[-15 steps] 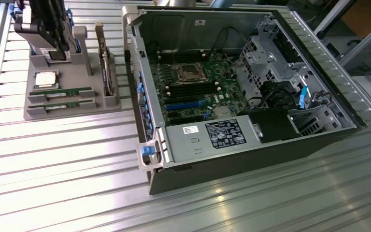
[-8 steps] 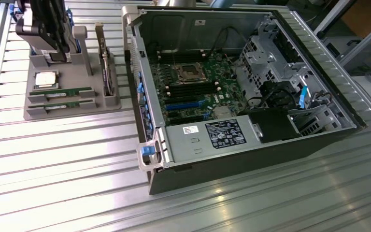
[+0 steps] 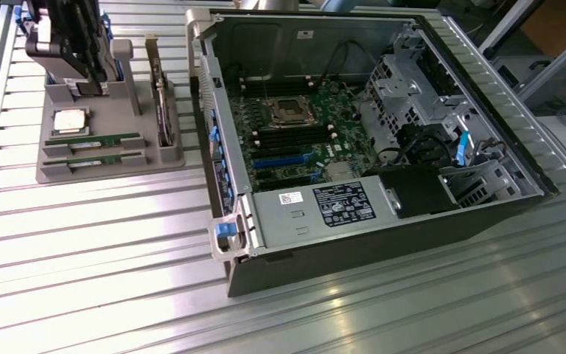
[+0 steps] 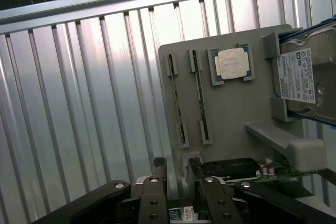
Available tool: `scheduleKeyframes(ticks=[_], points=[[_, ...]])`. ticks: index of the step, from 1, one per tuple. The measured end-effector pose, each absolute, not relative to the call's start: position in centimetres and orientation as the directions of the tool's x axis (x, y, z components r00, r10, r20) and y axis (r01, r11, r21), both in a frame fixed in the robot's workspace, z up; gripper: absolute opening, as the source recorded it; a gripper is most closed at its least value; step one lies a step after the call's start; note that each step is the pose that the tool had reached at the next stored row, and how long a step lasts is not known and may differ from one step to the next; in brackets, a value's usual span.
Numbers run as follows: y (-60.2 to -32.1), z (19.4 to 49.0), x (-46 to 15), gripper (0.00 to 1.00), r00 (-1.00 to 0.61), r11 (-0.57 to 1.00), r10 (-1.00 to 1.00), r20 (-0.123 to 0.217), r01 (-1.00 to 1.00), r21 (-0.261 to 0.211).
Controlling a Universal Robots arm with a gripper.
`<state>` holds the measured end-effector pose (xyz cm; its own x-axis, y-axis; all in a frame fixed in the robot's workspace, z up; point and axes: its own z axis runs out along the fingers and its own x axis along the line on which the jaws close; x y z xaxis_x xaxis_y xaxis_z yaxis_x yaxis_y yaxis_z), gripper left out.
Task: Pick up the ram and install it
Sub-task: 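Pick up the ram and move it above insertion slot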
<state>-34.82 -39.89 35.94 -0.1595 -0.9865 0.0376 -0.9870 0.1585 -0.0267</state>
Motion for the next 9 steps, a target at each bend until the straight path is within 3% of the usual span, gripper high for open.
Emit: scheduleKeyframes(ticks=[9], points=[[-39.89,35.46,-34.82,0.3,-0.159,0.158,-0.986,0.038,-0.987,-0.027]])
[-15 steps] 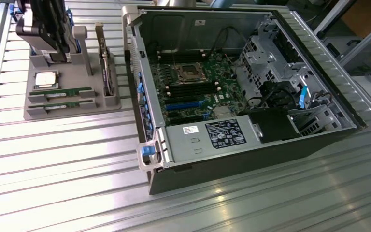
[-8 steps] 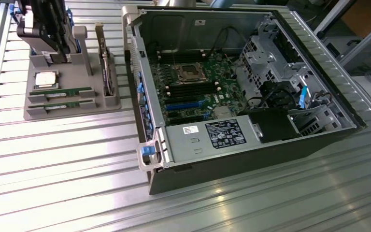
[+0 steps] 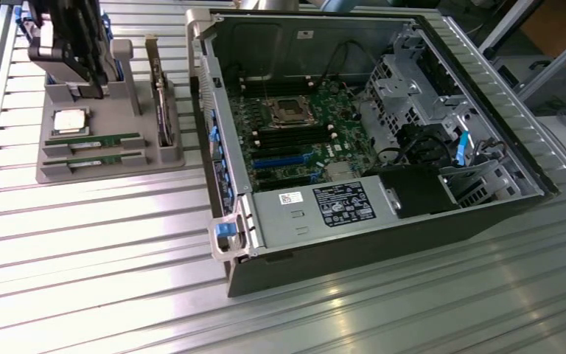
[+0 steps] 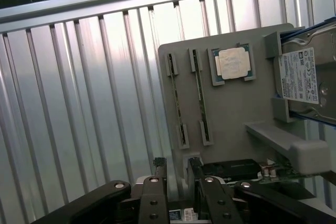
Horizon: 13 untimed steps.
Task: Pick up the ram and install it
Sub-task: 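Pick up the ram and move it above insertion slot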
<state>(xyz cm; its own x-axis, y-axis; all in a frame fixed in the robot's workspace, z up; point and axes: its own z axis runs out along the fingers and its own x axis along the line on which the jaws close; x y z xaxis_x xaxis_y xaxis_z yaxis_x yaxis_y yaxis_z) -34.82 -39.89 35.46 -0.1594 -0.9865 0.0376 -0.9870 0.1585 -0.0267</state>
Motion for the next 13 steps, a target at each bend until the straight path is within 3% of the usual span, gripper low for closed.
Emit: scheduleKeyframes(ticks=[13], points=[[-39.89,34.67,-34.82,0.3,-0.159,0.158,-0.986,0.038,-0.987,-0.027]])
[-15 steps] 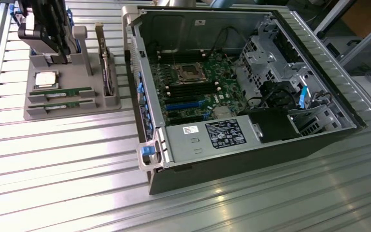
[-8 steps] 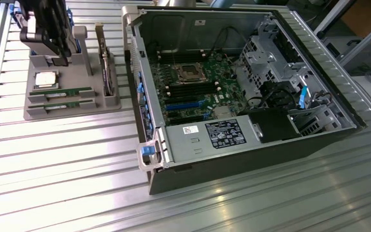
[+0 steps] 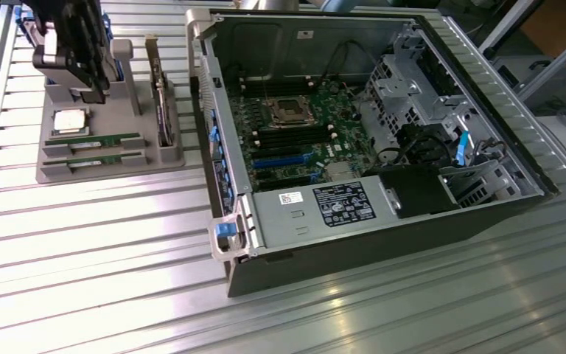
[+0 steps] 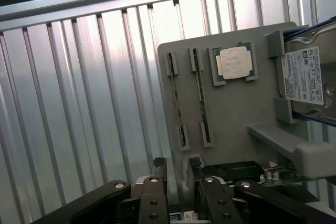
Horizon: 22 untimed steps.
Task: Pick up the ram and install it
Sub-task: 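Pick up the ram and move it above insertion slot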
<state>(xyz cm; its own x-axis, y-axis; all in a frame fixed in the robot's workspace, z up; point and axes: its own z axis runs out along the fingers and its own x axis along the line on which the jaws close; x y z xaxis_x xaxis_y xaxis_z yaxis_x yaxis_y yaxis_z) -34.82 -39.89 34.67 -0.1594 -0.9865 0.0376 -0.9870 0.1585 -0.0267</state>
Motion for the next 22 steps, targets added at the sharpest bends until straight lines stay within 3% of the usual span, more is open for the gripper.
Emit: scheduleKeyframes(ticks=[22], points=[[-39.9,33.5,-34.8,0.3,-0.159,0.158,-0.987,0.038,-0.987,-0.027]])
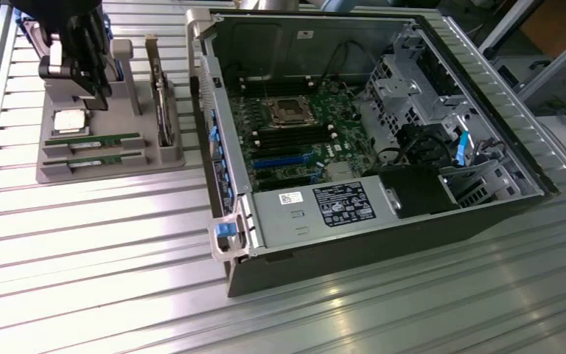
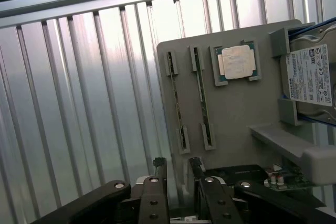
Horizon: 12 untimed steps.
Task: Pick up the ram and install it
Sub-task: 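Pick up the ram and move it above insertion slot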
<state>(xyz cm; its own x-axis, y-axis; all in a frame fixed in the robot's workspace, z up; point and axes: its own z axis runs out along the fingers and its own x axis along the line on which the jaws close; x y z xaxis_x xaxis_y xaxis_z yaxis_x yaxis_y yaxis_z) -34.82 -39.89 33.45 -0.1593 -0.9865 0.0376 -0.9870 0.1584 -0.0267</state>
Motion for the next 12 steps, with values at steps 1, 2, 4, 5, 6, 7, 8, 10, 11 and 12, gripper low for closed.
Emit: scheduleKeyframes(ticks=[1,2,4,5,6,7,8,10,11,12], points=[[-39.89,33.37,-34.82,0.3,-0.159,0.158,-0.987,0.038,-0.987,-0.027],[-39.89,33.32,-34.82,0.3,-0.159,0.158,-0.987,0.038,-0.987,-0.027],[-39.9,33.14,-34.82,0.3,-0.159,0.158,-0.987,0.038,-0.987,-0.027],[-39.9,33.05,-34.82,0.3,-0.159,0.158,-0.987,0.038,-0.987,-0.027],[-39.89,32.99,-34.82,0.3,-0.159,0.158,-0.987,0.038,-0.987,-0.027],[-39.89,32.92,-34.82,0.3,-0.159,0.158,-0.987,0.038,-0.987,-0.027],[-39.89,32.87,-34.82,0.3,-0.159,0.158,-0.987,0.038,-0.987,-0.027],[-39.89,32.78,-34.82,0.3,-0.159,0.158,-0.987,0.038,-0.987,-0.027],[-39.89,32.74,-34.82,0.3,-0.159,0.158,-0.987,0.038,-0.987,-0.027],[-39.9,32.69,-34.82,0.3,-0.159,0.158,-0.987,0.038,-0.987,-0.027]])
